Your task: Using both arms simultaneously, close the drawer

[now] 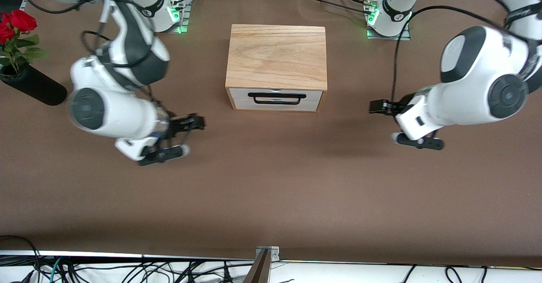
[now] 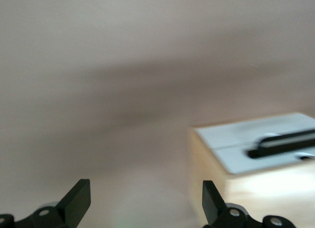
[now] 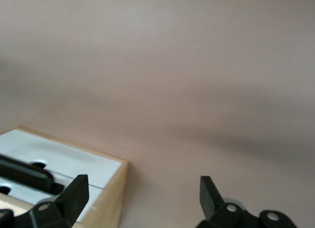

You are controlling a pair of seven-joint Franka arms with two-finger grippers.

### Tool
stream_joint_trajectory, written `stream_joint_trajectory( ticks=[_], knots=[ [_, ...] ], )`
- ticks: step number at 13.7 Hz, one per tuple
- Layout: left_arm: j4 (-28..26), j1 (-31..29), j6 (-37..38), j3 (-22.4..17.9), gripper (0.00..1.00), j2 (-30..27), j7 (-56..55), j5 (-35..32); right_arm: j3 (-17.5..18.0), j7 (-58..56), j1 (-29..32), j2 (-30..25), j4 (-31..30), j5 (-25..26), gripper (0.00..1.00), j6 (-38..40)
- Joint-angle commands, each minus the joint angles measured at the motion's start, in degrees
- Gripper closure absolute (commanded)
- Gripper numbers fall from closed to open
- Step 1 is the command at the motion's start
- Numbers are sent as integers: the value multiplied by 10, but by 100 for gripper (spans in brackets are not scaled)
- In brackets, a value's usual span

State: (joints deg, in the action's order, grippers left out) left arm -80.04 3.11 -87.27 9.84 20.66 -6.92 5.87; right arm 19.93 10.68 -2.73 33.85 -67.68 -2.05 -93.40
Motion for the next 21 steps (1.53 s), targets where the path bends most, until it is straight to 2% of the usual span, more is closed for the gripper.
stream_joint_trajectory(
  ticks=[1,3,5,6,7,9,12,15,17,19,21],
  knots=[
    [1,-29,5,6,0,-32,20,-55,8,-1,54,-20,15,16,0,39],
    [-12,-32,-19,-2,0,-74,24,-55,5,-3,77,-42,15,26,0,47],
    [-63,-32,-24,-14,0,-143,22,-75,-30,-1,77,-78,12,28,0,44],
    [-81,-31,-39,-37,0,-166,22,-77,-42,-1,76,-95,8,30,0,43],
    [-90,-22,-46,-69,0,-176,24,-73,-49,-3,76,-115,-8,54,0,40],
    [-145,-27,-48,-72,0,-220,24,-71,-50,-4,77,-163,-56,116,0,37],
    [-137,-26,-34,-38,0,-221,17,-81,-58,-4,74,-214,-91,122,0,37],
    [-123,-27,-28,-37,0,-214,22,-79,-74,-5,62,-250,-133,111,0,38],
    [-123,-27,-25,-36,0,-215,21,-77,-116,-10,52,-262,-145,52,0,37],
    [-122,-26,-1,-35,0,-215,21,-75,-168,-28,20,-264,-148,39,0,37],
    [-122,-26,0,-35,0,-215,23,-75,-169,-29,22,-254,-148,42,0,38]
  ],
)
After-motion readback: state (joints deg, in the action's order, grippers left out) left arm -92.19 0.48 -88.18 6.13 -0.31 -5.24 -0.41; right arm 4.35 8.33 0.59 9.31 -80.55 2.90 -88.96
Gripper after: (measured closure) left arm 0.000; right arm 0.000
